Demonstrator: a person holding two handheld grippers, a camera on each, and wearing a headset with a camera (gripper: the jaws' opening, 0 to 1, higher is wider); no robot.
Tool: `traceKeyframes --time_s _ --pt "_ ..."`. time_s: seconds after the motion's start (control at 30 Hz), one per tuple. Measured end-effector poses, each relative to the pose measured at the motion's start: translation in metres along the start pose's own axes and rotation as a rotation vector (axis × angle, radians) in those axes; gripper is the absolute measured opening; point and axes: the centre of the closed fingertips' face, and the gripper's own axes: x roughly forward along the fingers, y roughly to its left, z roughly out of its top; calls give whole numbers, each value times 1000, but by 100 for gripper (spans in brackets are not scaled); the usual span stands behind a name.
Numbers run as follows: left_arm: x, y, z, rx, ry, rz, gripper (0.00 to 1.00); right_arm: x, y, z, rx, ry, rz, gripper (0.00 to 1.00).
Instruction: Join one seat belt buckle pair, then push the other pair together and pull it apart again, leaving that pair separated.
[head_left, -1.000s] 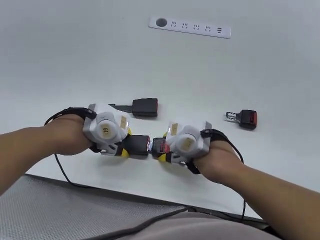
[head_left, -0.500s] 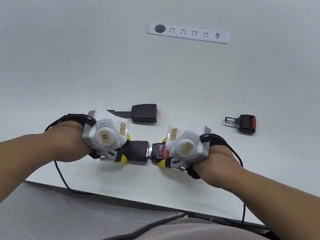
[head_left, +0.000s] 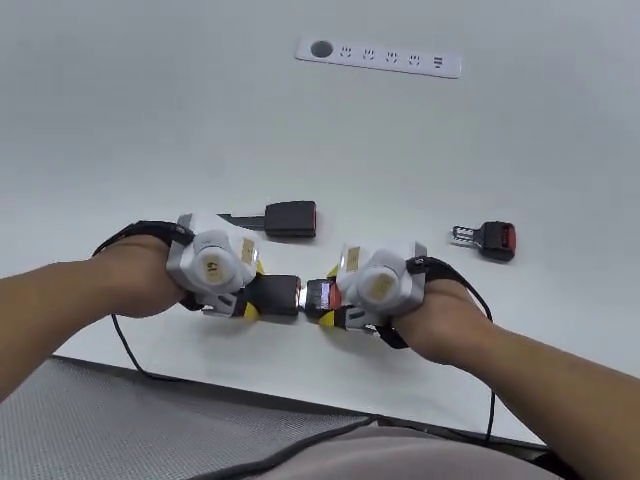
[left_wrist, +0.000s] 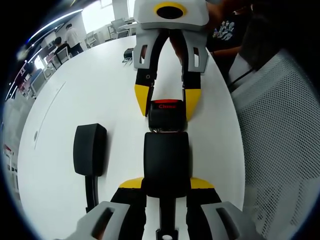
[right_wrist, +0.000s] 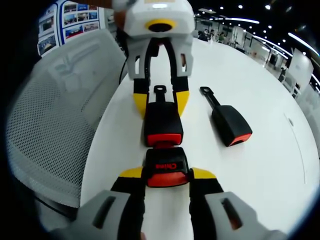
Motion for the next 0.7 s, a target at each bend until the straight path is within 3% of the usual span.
traceKeyframes --time_s 0.7 --pt "-1 0 0 -14 21 11 32 1 -1 1 3 -10 -7 34"
